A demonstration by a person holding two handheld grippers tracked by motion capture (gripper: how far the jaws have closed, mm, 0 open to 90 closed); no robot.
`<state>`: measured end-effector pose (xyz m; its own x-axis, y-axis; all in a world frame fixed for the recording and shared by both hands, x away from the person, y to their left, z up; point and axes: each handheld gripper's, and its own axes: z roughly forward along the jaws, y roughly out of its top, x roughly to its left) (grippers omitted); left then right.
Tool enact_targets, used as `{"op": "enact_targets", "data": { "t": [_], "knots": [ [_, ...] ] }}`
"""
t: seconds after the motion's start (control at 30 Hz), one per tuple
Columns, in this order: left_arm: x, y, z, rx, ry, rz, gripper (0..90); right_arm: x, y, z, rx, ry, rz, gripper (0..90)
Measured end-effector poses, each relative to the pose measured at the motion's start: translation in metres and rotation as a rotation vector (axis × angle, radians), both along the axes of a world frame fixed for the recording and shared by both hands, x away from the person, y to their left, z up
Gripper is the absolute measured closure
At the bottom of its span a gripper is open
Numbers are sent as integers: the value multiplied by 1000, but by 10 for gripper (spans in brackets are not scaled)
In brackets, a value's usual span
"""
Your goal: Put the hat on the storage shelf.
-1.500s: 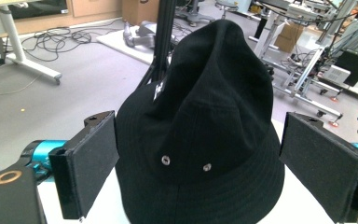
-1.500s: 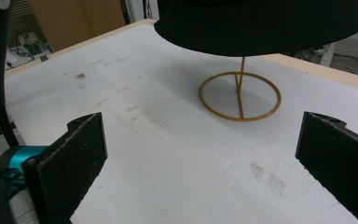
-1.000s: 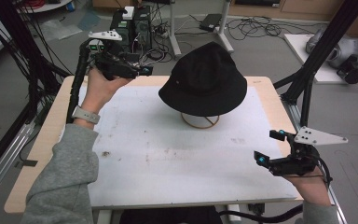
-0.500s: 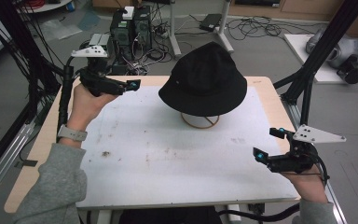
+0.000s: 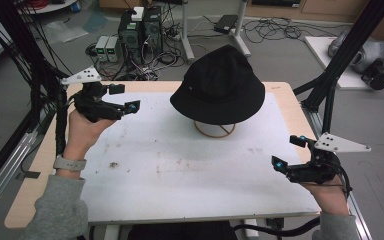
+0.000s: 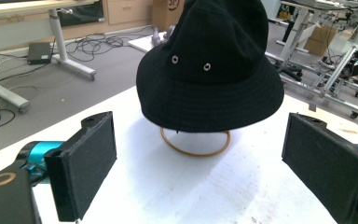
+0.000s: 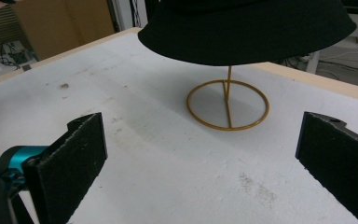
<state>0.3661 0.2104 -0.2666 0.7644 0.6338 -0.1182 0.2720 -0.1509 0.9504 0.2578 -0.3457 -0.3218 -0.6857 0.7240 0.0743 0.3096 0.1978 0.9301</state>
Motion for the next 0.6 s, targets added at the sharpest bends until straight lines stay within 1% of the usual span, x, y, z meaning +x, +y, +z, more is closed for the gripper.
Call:
{"op": "enact_targets", "data": {
  "t": [0.13, 0.23, 0.3, 0.33, 0.37, 0.4, 0.43, 0.5, 0.53, 0.57, 0.6],
  "knots": [
    [-4, 4, -7, -18, 2, 8, 102, 2, 2, -2, -5, 2, 7, 10],
    [-7, 8, -13, -16, 5, 15, 102, 3, 4, -3, -8, 10, 9, 10],
    [-9, 11, -16, -26, 11, 20, 102, 4, 4, -3, -8, 3, 7, 10],
    [-13, 15, -19, -32, 6, 29, 102, 4, 4, -3, -6, 0, 5, 10],
    [-13, 15, -19, -32, 6, 29, 102, 4, 4, -2, -2, 3, 1, 10],
    [-15, 16, -21, -39, 4, 34, 102, 4, 3, -2, 0, -5, 0, 10],
    [-20, 18, -24, -43, -5, 40, 102, 5, 3, -2, 1, -4, -7, 10],
    [-23, 18, -25, -47, -7, 39, 102, 6, 2, -2, 8, -9, -17, 10],
    [-29, 18, -29, -38, -14, 44, 102, 6, 2, -2, 10, -12, -21, 10],
    [-29, 18, -29, -38, -14, 44, 102, 7, 2, -2, 15, -7, -28, 10],
    [-32, 18, -30, -28, -16, 52, 102, 8, 2, -2, 14, -15, -29, 10]
  ]
}}
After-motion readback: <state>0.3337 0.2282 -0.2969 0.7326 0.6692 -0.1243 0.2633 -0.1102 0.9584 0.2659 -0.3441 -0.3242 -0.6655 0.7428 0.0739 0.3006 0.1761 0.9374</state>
